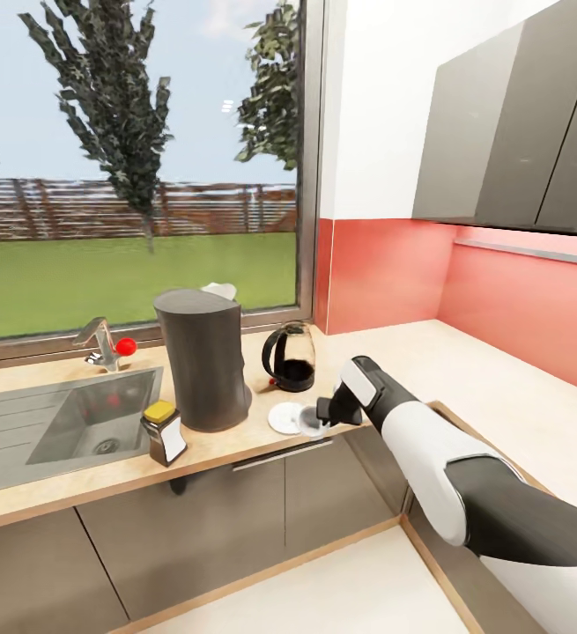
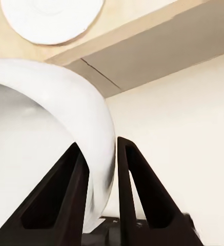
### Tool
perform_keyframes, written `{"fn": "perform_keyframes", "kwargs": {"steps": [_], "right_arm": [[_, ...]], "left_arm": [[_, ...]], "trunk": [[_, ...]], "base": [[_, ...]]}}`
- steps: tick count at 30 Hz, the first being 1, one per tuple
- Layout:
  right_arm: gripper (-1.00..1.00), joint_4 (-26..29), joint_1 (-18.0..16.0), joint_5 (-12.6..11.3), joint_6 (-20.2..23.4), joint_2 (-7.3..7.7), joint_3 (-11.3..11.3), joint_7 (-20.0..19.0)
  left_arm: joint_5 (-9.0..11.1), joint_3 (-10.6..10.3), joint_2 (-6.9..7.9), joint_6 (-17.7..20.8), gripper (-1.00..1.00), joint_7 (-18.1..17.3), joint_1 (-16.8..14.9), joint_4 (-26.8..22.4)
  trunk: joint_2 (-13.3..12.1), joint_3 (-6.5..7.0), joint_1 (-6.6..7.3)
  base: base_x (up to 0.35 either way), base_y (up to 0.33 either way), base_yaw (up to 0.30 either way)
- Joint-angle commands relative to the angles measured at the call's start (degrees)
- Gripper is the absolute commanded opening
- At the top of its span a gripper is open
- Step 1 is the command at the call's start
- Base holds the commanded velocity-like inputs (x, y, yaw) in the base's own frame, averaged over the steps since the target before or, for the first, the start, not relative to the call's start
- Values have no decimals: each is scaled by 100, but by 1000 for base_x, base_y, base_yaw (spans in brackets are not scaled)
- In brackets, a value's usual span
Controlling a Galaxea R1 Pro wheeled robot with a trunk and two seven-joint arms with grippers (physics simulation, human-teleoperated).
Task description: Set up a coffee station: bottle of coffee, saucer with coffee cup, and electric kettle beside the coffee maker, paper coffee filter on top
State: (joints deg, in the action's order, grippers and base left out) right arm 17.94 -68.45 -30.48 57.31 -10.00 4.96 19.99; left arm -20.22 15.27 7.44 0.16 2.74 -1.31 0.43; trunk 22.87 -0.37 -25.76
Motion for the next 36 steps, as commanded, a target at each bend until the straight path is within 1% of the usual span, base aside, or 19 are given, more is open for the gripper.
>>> {"fn": "perform_keyframes", "kwargs": {"steps": [1,6,14,21,28,36], "right_arm": [[-100,-54,-2,-55,11,0,22,32],[-100,-121,-2,-55,8,0,23,32],[-100,-165,-2,-55,13,0,15,24],[-100,-168,-2,-55,15,0,15,27],[-100,-173,-2,-48,15,0,14,23],[-100,-178,-2,-45,17,0,21,16]], "left_arm": [[-61,47,2,2,100,12,2,32],[-61,47,11,2,100,8,7,69],[-61,47,3,2,100,8,36,71],[-61,47,0,2,100,8,42,71],[-61,47,-14,2,100,8,71,72],[-61,47,-21,2,100,8,78,71]], "trunk": [[6,-4,-2],[6,-4,-2],[6,-4,-2],[6,-4,-2],[6,-4,-2],[6,-4,-2]], "base": [[88,40,0],[176,140,0],[43,24,0],[230,144,0],[32,21,0],[199,172,0]]}}
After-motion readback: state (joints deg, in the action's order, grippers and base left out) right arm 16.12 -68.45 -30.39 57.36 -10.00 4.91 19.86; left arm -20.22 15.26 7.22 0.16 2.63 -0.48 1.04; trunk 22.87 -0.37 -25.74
